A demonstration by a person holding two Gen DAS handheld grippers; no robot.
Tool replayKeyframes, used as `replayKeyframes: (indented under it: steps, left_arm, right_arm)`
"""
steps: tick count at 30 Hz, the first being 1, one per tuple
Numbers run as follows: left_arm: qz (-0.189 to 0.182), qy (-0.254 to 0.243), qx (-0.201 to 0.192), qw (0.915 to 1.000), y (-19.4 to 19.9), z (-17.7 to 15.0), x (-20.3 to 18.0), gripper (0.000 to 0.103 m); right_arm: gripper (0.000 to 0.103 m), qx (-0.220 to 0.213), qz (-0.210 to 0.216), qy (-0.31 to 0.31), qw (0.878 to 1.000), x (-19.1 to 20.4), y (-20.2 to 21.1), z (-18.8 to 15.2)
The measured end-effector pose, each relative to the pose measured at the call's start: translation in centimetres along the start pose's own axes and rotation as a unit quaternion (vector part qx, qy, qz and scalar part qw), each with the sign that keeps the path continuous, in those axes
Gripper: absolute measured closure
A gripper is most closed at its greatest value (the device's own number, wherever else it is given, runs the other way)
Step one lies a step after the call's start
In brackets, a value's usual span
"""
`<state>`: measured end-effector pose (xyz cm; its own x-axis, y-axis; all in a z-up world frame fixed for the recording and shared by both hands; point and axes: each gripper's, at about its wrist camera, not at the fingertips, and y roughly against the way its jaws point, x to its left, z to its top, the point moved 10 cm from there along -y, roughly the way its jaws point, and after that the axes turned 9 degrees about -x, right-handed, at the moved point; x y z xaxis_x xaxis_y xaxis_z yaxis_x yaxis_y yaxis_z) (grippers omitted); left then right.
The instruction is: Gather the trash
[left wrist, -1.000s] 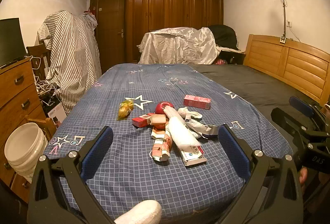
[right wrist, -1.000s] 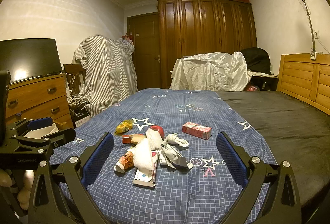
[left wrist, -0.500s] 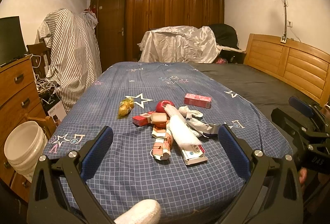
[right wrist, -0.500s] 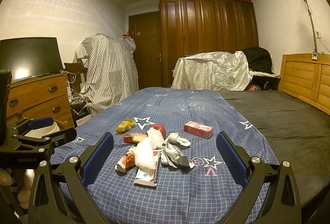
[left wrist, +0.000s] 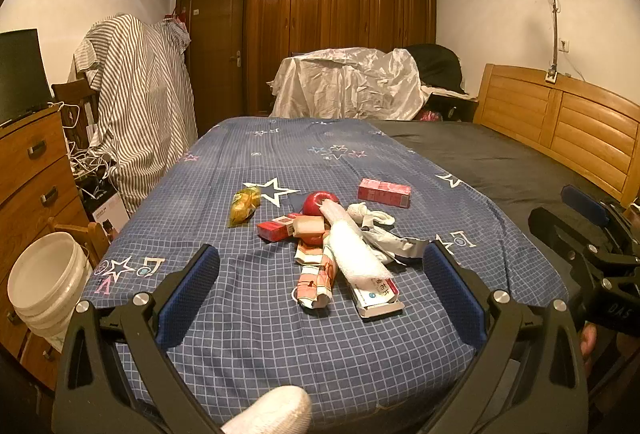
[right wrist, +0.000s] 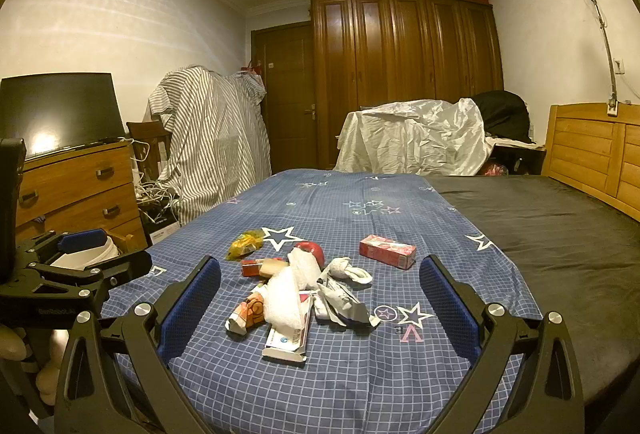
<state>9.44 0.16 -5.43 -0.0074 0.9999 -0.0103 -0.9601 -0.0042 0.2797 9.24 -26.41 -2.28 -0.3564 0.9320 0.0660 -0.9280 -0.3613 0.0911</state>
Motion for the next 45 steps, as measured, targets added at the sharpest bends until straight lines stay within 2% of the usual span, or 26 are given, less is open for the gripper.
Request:
replayKeyframes:
  steps: [42, 45]
  left_arm:
    - [0.0, 0.003, 0.015, 0.9999, -0.4, -0.7, 0.7, 0.005]
    - [-0.001, -0.001, 0.027, 0.9996, -1.2, -1.4, 1.5, 0.005]
  right_arm:
    - [0.004, 0.005, 0.01, 0.003, 1.0, 1.0, -1.6, -0.9]
    - [0.004, 0.011, 0.011, 0.001, 1.0, 0.7, -1.8, -1.2]
